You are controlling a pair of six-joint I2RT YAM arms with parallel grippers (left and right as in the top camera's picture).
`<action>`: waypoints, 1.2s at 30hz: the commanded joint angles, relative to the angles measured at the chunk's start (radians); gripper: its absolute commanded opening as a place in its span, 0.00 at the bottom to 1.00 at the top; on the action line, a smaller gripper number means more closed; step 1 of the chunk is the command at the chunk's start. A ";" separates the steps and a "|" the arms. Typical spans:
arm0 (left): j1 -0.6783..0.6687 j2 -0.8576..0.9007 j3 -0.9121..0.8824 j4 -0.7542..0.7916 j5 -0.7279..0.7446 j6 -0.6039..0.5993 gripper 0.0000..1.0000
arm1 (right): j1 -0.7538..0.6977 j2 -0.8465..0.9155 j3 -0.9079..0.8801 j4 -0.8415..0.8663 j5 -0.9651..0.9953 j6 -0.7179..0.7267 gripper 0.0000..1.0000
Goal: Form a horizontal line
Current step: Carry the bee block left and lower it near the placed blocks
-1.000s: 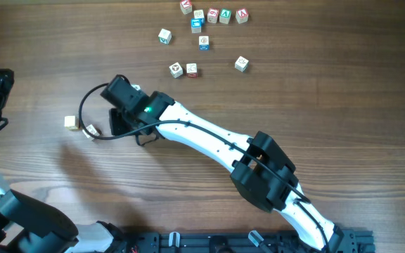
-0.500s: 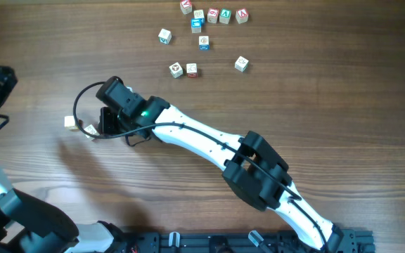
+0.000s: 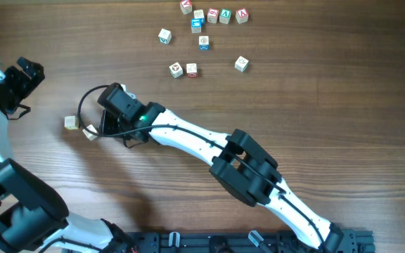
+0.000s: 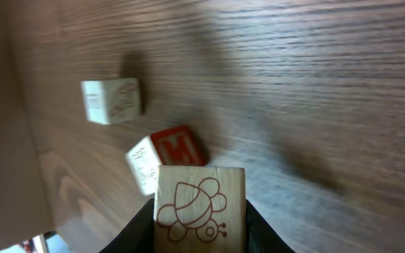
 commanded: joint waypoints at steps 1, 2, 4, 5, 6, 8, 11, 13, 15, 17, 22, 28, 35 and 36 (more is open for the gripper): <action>0.001 0.019 -0.005 0.005 -0.085 0.018 1.00 | 0.004 0.024 0.000 -0.012 0.036 0.014 0.22; 0.001 0.019 -0.005 0.005 -0.085 0.016 1.00 | 0.004 0.024 0.000 -0.012 0.045 0.010 0.24; 0.001 0.019 -0.005 0.004 -0.084 0.011 1.00 | 0.004 0.024 0.000 -0.009 0.070 -0.020 0.28; 0.001 0.019 -0.005 0.001 -0.084 0.011 1.00 | 0.004 0.024 0.000 -0.008 0.079 -0.036 0.28; 0.001 0.019 -0.005 -0.002 -0.085 0.011 1.00 | 0.003 0.024 0.000 -0.005 0.089 -0.056 0.30; 0.001 0.019 -0.005 -0.006 -0.084 0.011 1.00 | -0.001 0.024 0.000 -0.001 0.092 -0.077 0.31; 0.001 0.019 -0.005 -0.011 -0.085 0.011 1.00 | -0.007 0.024 0.003 0.003 0.121 -0.103 0.32; 0.001 0.019 -0.005 -0.014 -0.085 0.011 1.00 | -0.012 0.024 0.004 0.032 0.140 -0.149 0.34; 0.001 0.019 -0.005 -0.015 -0.085 0.011 1.00 | -0.014 0.024 0.009 0.061 0.148 -0.193 0.35; 0.001 0.019 -0.005 -0.014 -0.085 0.011 1.00 | -0.015 0.024 0.017 0.062 0.167 -0.204 0.36; 0.001 0.019 -0.005 -0.014 -0.096 0.012 1.00 | -0.013 0.024 0.023 0.032 0.233 -0.244 0.38; 0.001 0.019 -0.005 -0.037 -0.096 0.012 1.00 | -0.015 0.025 0.023 0.021 0.252 -0.270 0.49; 0.001 0.019 -0.005 -0.031 -0.096 0.012 1.00 | -0.017 -0.024 0.027 -0.015 0.212 -0.326 0.56; 0.001 0.019 -0.005 -0.020 -0.096 0.012 1.00 | -0.018 -0.040 0.028 -0.025 0.212 -0.338 0.60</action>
